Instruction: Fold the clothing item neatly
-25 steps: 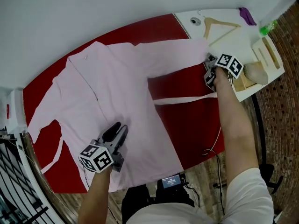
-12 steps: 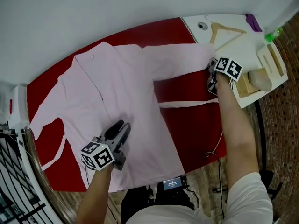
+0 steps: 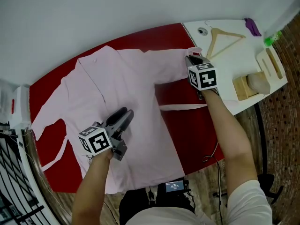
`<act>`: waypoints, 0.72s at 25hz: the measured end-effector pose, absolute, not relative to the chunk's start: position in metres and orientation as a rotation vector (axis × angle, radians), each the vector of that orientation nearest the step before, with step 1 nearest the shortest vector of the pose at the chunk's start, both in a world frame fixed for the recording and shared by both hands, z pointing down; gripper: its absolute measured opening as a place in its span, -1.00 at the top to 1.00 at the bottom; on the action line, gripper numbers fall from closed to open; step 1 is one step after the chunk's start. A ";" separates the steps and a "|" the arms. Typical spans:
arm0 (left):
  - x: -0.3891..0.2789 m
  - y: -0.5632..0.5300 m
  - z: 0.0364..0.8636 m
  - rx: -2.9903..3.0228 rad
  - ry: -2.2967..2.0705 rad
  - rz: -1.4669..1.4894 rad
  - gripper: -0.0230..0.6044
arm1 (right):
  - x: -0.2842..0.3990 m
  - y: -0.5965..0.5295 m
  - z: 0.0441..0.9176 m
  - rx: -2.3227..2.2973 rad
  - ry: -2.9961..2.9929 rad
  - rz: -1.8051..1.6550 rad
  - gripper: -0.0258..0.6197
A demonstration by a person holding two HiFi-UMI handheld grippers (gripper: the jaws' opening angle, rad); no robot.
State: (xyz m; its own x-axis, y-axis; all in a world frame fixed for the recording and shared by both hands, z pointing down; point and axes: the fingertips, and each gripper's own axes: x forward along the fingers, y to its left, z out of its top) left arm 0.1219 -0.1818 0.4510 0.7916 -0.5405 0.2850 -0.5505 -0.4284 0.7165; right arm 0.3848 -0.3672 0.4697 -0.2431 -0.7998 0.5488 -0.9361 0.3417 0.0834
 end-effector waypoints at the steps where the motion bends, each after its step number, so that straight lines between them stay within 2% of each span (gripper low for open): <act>1: 0.122 -0.183 0.451 2.108 -0.807 0.008 0.44 | 0.365 -0.365 0.468 1.453 -2.124 0.295 0.85; 7: 0.113 -0.201 0.453 2.052 -0.784 -0.085 0.44 | 0.254 -0.331 0.461 1.147 -2.203 -0.002 0.85; 11: 0.110 -0.231 0.454 1.991 -0.731 -0.154 0.30 | 0.184 -0.293 0.468 0.948 -2.199 -0.200 0.85; 15: 0.106 -0.246 0.482 1.903 -0.697 -0.065 0.21 | 0.126 -0.239 0.511 0.624 -2.094 -0.438 0.85; 18: 0.102 -0.248 0.505 1.851 -0.690 0.030 0.20 | 0.116 -0.223 0.532 0.545 -2.039 -0.496 0.85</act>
